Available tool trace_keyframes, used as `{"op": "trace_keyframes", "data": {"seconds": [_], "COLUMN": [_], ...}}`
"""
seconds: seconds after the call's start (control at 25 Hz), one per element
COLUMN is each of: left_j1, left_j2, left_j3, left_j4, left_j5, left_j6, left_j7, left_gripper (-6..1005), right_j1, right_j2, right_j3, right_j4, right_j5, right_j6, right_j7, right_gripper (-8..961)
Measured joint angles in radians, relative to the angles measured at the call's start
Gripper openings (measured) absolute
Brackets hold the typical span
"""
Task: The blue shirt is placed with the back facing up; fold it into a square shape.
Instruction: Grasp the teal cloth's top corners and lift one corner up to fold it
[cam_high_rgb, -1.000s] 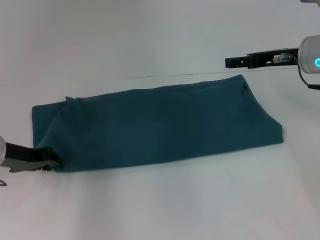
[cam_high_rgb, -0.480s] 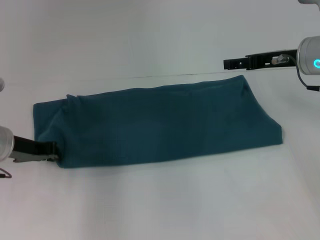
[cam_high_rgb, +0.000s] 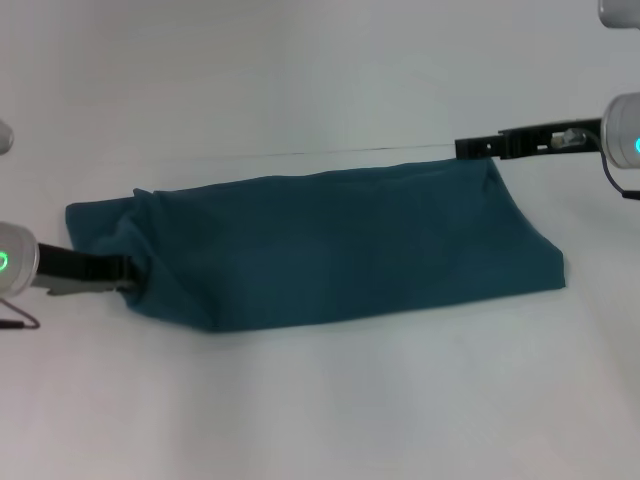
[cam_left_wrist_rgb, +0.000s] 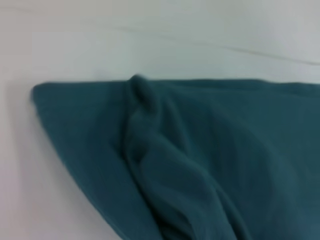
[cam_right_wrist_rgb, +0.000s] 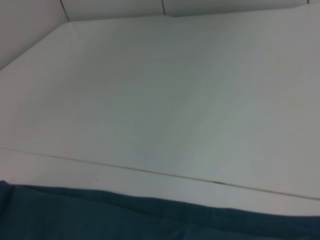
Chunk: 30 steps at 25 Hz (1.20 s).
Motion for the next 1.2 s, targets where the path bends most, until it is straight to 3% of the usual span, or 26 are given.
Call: {"op": "trace_keyframes", "data": {"seconds": [0.16,0.4,0.6,0.72,0.92,1.08,1.2], "left_j1": [-0.01,-0.051,-0.083,-0.094,-0.073,-0.041,-0.003], "left_j2": [0.011,0.049,0.056,0.058,0.067,0.069,0.058], "left_j3": [-0.002,-0.017,-0.029,-0.026,-0.036,-0.059,-0.105], "left_j4": [0.036,0.037,0.034,0.031,0.043,0.048,0.063], "left_j5": [-0.049,-0.131,-0.138,-0.127,-0.107,-0.106,-0.106], "left_j6": [0.042,0.093,0.101,0.103,0.113,0.136,0.134], "left_j7": [0.01,0.019,0.018,0.011,-0.015,-0.018,-0.017], "left_gripper": [87,84,81,83,89,94,164], "right_j1": [-0.043,-0.091,-0.082,-0.069,-0.063,-0.064,-0.062], "right_j2": [0.003,0.002,0.003,0.004,0.004,-0.002,-0.009], "right_j3": [0.007,0.012,0.005,0.001,0.001,0.002,0.004], "right_j4": [0.009,0.084,0.164,0.204,0.218,0.208,0.183], "right_j5": [0.059,0.259,0.317,0.32,0.32,0.321,0.319], "right_j6": [0.015,0.065,0.087,0.106,0.115,0.102,0.064], "right_j7": [-0.055,-0.223,-0.34,-0.37,-0.384,-0.383,-0.377], "right_gripper": [919,797,545,327,94,59,34]}}
